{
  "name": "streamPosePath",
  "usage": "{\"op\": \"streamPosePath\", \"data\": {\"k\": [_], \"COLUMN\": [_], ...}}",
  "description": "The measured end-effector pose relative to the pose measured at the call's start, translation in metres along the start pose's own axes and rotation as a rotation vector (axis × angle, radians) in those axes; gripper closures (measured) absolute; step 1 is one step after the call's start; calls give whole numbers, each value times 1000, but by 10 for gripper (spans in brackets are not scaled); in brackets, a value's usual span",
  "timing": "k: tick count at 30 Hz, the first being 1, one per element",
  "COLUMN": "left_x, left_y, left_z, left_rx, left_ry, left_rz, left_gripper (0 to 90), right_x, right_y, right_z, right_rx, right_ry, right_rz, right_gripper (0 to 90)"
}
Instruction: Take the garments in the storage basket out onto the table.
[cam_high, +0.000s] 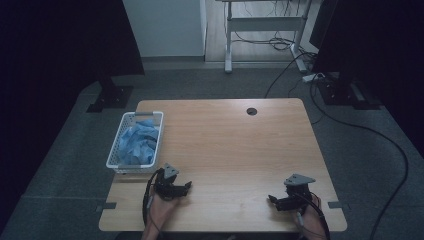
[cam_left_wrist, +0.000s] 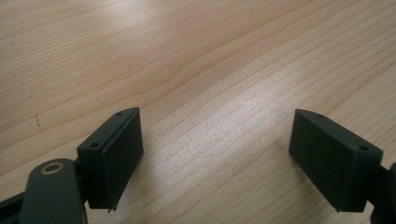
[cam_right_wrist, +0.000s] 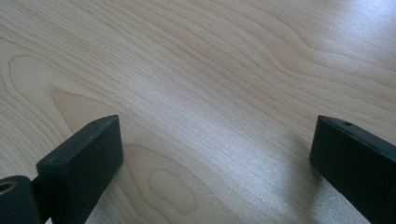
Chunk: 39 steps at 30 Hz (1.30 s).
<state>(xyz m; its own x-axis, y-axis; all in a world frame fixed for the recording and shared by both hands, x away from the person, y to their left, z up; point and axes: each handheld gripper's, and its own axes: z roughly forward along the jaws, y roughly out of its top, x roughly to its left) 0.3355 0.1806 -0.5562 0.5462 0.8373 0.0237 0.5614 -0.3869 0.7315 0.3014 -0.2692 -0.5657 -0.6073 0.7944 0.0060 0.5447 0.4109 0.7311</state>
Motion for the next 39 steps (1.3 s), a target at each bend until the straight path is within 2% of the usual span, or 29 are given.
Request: {"op": "streamPosePath", "data": {"k": [4, 17, 27, 39], "left_x": [-1, -2, 4, 1], "left_y": [0, 1, 2, 16], "left_z": [1, 1, -1, -12], "left_rx": [6, 6, 12, 11], "left_ry": [7, 19, -24, -36], "left_rz": [-7, -20, -48, -33], "left_gripper": [138, 136, 141, 143], "right_x": [0, 0, 1, 1], "right_y": [0, -1, -1, -1], "right_z": [0, -1, -1, -1], "right_rx": [0, 0, 0, 1], "right_ry": [0, -1, 0, 0], "right_rz": [-1, -2, -1, 0], "right_gripper": [25, 25, 26, 25]}}
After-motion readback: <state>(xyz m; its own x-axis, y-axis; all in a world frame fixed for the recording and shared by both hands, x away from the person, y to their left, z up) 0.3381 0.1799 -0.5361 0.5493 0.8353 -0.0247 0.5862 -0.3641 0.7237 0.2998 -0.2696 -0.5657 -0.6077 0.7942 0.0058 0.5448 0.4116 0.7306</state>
